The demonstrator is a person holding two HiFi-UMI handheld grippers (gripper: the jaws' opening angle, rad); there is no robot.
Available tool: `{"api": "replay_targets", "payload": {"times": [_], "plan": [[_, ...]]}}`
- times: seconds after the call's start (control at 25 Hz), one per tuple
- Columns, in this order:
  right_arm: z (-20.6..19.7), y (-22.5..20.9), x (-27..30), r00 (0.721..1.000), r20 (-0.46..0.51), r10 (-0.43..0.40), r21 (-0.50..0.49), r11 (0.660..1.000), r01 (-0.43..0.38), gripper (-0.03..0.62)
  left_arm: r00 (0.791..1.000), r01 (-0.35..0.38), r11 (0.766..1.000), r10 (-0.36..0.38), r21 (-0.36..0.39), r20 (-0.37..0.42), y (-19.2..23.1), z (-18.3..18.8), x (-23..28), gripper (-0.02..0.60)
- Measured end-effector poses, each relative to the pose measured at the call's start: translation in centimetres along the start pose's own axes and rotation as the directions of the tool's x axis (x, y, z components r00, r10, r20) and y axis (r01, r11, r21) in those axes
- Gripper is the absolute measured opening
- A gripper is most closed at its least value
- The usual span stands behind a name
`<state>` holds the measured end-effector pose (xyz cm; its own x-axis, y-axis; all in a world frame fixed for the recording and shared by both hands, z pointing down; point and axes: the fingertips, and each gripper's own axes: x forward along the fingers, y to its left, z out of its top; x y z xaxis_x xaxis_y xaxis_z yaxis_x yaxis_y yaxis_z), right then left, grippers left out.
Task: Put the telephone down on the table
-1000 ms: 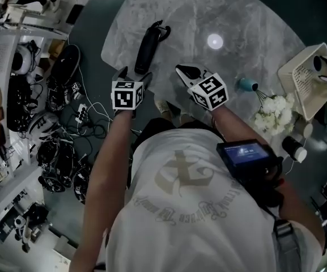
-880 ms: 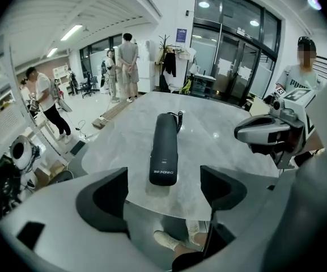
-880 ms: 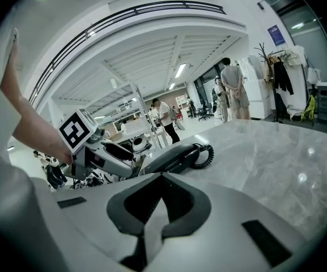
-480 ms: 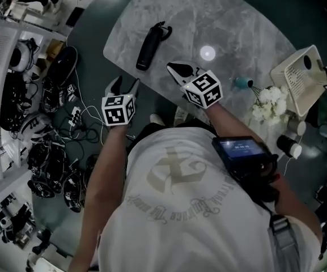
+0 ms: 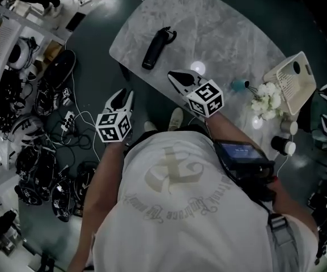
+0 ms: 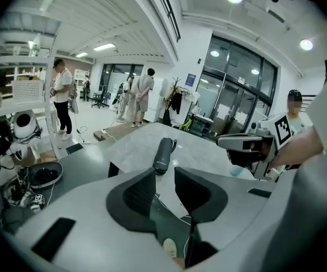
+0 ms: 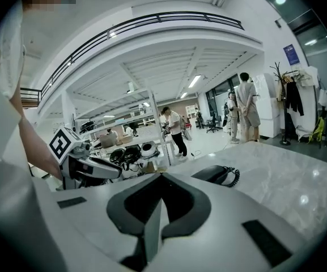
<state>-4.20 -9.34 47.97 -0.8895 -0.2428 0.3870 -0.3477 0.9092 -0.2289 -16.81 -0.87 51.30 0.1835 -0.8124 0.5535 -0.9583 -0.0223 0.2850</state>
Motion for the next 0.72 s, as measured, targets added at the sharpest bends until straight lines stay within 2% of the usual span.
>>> {"api": "replay_targets", "payload": {"times": [0.2, 0.32, 0.48, 0.72], "plan": [[-0.7, 2.0, -1.0, 1.0, 0.006, -0.006, -0.01, 1.0, 0.006, 0.015, 0.998, 0.031, 0.999, -0.03, -0.009, 0.061, 0.4, -0.5, -3.0, 0.061], [-1.1, 3.3, -1.5, 1.0, 0.004, -0.013, -0.019, 1.0, 0.013, 0.015, 0.994, 0.076, 0.997, -0.074, -0.018, 0.083, 0.5, -1.3, -4.6, 0.06], [-1.5, 4.9, -2.2, 1.0, 0.011, -0.027, -0.027, 0.999, 0.027, 0.015, 0.993, 0.081, 0.996, -0.079, -0.024, 0.083, 1.0, -2.5, -6.2, 0.018], [-1.8, 6.7, -2.8, 0.999, 0.025, -0.048, -0.041, 0.998, 0.049, 0.015, 0.99, 0.119, 0.993, -0.119, -0.002, 0.077, 0.5, -3.5, -7.2, 0.012]]}}
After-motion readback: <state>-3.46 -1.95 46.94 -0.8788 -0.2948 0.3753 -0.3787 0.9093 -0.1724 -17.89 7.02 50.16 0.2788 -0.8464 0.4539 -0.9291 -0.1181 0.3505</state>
